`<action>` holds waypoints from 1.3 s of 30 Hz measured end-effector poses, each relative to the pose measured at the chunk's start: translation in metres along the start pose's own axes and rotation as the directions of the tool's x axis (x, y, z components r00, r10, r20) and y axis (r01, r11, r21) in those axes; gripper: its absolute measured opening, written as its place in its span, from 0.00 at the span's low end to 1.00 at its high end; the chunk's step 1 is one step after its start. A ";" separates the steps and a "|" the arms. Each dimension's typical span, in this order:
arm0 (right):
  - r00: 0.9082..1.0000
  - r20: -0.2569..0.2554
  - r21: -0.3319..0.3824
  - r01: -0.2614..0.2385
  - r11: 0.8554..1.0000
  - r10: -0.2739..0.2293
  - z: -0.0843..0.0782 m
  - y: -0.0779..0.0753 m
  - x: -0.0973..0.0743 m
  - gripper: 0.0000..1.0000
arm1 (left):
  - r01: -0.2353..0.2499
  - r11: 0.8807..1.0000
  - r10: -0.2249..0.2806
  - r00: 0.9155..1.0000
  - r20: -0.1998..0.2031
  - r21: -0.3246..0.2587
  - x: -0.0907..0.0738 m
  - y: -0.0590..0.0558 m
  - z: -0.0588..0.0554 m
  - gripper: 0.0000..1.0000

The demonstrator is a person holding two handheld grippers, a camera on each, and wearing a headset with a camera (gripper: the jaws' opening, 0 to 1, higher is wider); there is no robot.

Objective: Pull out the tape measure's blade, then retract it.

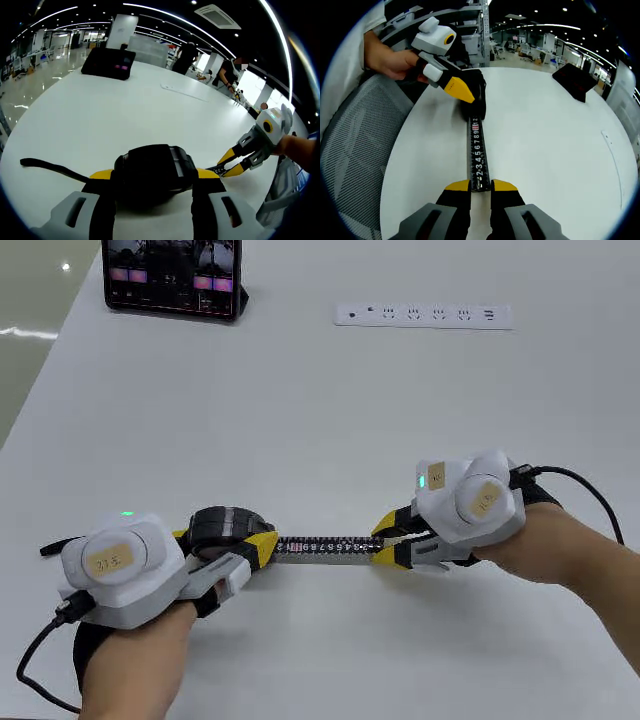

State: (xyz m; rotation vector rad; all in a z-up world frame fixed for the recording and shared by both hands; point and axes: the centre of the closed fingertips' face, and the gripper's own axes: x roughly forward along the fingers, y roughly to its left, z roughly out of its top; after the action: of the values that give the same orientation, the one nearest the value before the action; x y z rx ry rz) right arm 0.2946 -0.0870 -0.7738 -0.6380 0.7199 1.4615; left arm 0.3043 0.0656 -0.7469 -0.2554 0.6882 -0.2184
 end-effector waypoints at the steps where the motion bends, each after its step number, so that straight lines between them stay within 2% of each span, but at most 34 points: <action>1: 1.000 0.005 0.000 -0.001 1.000 0.001 0.002 0.000 0.001 0.11 | 0.001 1.000 -0.001 1.000 0.001 -0.002 0.000 0.000 0.000 0.56; 19: 0.998 0.065 0.018 -0.026 1.000 0.024 0.027 0.003 0.022 0.11 | 0.008 1.000 -0.008 1.000 0.001 -0.009 0.001 0.003 0.000 0.57; 39: 0.993 0.106 0.019 -0.043 0.999 0.040 0.054 0.005 0.049 0.11 | 0.009 1.000 -0.009 1.000 0.000 -0.005 0.001 0.002 -0.001 0.57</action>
State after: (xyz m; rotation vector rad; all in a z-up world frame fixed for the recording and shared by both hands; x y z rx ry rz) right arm 0.2906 -0.0144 -0.7760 -0.5278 0.6683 1.5126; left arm 0.3052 0.0670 -0.7488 -0.2634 0.6876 -0.2247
